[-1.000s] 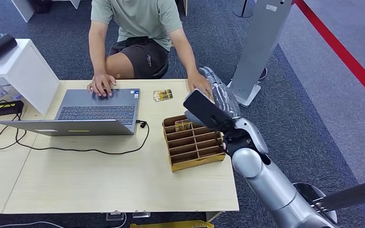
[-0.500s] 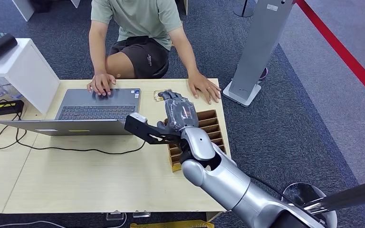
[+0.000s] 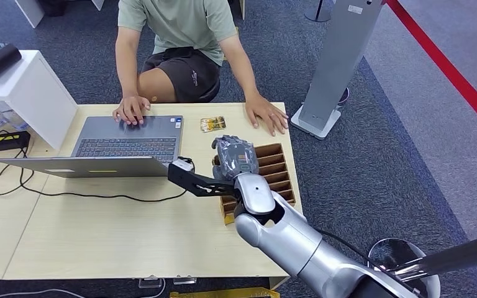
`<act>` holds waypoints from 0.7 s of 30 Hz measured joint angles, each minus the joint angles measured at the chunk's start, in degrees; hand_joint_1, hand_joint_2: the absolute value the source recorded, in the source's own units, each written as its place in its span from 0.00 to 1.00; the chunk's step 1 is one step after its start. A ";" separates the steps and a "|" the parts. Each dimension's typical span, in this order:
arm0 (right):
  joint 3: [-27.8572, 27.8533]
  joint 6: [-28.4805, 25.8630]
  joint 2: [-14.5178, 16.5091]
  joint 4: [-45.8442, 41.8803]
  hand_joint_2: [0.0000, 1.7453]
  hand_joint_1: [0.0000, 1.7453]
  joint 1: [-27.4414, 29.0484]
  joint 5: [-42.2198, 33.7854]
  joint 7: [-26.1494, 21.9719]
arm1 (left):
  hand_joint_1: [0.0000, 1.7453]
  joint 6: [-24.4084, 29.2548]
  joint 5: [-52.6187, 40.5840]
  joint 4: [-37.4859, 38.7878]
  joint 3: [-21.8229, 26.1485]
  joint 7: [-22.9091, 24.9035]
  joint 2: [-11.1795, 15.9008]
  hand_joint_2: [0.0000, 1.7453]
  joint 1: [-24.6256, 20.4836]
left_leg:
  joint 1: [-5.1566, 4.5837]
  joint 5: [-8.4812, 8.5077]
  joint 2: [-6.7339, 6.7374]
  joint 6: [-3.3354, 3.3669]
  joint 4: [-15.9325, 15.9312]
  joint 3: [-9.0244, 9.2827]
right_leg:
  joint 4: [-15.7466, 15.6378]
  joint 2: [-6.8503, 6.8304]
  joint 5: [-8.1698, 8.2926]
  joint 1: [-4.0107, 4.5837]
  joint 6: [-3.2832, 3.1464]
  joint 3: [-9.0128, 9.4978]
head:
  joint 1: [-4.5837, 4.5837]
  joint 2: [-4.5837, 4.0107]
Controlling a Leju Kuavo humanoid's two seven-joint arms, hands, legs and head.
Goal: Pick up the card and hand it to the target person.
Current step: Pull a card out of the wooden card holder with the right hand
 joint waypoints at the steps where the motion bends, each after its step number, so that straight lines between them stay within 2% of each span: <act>1: -0.02 0.05 0.00 0.24 1.00 0.58 0.03 0.06 0.01 | 0.00 0.01 0.01 0.00 0.00 0.00 0.00 0.00 0.00 | 0.00 0.00 0.00 0.00 0.00 0.00 | 0.00 0.00 0.00 0.00 0.00 0.00 | 0.01 0.00; 4: -0.05 0.24 0.00 0.83 1.00 0.65 0.08 0.15 0.01 | 0.00 0.05 0.02 0.00 0.00 0.00 0.00 0.00 0.01 | 0.00 0.00 0.00 0.00 0.00 0.00 | 0.00 0.00 0.00 0.00 0.00 0.00 | 0.02 0.00; 9: -0.11 0.51 0.02 1.44 1.00 0.63 0.23 0.39 0.01 | 0.00 0.05 0.05 0.00 -0.02 0.01 -0.04 0.00 0.02 | 0.00 0.00 0.00 0.00 0.00 0.00 | 0.00 0.00 0.00 0.00 0.00 0.00 | 0.01 0.00; 17: -0.17 0.76 0.03 2.18 1.00 0.40 0.64 1.12 0.01 | 0.00 0.04 0.21 0.00 -0.02 0.01 -0.26 0.00 0.04 | 0.00 0.00 0.01 0.00 0.00 0.00 | 0.00 0.00 0.00 0.00 0.00 0.00 | 0.02 0.00; 21: -0.27 0.98 0.03 2.30 1.00 0.38 0.82 1.77 0.01 | 0.00 0.07 0.30 0.00 -0.02 0.01 -0.36 0.00 0.06 | 0.00 0.00 0.01 0.00 0.00 0.01 | 0.00 0.01 0.00 0.00 0.00 0.00 | 0.02 0.00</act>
